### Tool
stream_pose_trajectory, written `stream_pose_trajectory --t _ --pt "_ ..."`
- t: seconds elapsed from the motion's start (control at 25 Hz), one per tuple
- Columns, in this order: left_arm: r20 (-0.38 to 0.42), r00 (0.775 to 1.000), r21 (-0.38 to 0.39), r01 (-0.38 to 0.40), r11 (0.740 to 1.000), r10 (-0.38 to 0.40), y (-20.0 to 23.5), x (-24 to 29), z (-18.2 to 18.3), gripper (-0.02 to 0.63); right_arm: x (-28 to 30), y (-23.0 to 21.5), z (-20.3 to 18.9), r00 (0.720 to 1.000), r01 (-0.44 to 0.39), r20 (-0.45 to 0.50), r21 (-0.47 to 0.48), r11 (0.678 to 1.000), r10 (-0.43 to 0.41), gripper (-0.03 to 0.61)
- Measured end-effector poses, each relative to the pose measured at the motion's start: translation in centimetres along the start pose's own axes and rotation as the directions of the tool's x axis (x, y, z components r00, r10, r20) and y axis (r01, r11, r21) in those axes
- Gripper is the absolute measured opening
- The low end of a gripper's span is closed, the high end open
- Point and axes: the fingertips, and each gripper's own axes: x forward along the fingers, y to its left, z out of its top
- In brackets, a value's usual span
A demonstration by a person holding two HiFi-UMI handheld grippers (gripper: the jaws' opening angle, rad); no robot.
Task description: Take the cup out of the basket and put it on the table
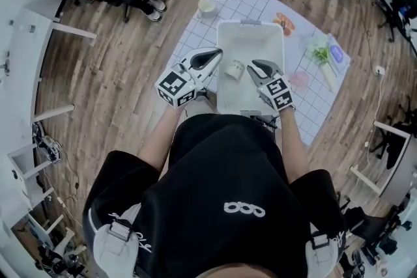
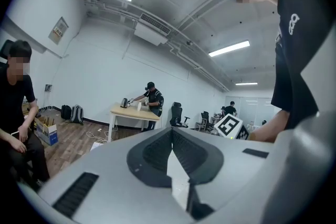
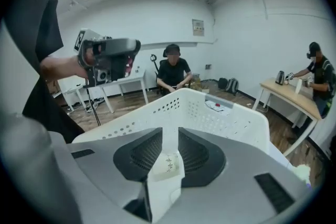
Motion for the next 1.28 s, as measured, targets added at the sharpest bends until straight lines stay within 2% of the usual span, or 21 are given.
stream_pose_trajectory --t 0.12,0.24,0.32,0.44,0.68,0.88,1.12,1.28 --pt "-0.001 1.000 -0.016 -0.017 1.000 0.017 0.3 -0.8 -0.6 0.009 3.6 0.9 -2.7 0.990 -0.057 -0.133 -0.049 0.997 0.050 0.178" --pt "-0.002 0.999 -0.031 -0.036 0.999 0.036 0.7 -1.7 -1.1 0.009 6.9 1.1 -5.8 0.965 -0.095 -0.255 -0.111 0.989 0.064 0.262" --pt "-0.003 0.999 -0.041 -0.048 0.998 0.048 1.0 -2.3 -1.5 0.009 8.8 1.0 -7.5 0.948 -0.116 -0.308 -0.119 0.986 0.075 0.313" --pt "-0.004 0.998 -0.051 -0.063 0.997 0.063 1.3 -3.1 -1.8 0.009 10.6 1.2 -9.1 0.921 -0.151 -0.373 -0.089 0.985 0.108 0.353" --pt "-0.016 0.996 -0.070 -0.089 0.994 0.088 1.8 -4.2 -2.6 0.009 12.7 1.5 -12.1 0.875 -0.185 -0.459 -0.026 0.982 0.153 0.400" --pt "-0.023 0.995 -0.075 -0.102 0.992 0.101 1.9 -4.8 -3.0 0.009 13.9 1.7 -14.1 0.848 -0.199 -0.502 -0.008 0.980 0.168 0.402" --pt "-0.031 0.994 -0.075 -0.111 0.991 0.109 1.9 -5.1 -3.1 0.009 14.0 1.1 -13.7 0.852 -0.196 -0.500 -0.032 0.980 0.155 0.400" --pt "-0.033 0.994 -0.070 -0.106 0.992 0.104 1.5 -5.0 -3.1 0.009 13.8 1.5 -12.6 0.869 -0.201 -0.465 -0.013 0.980 0.172 0.400"
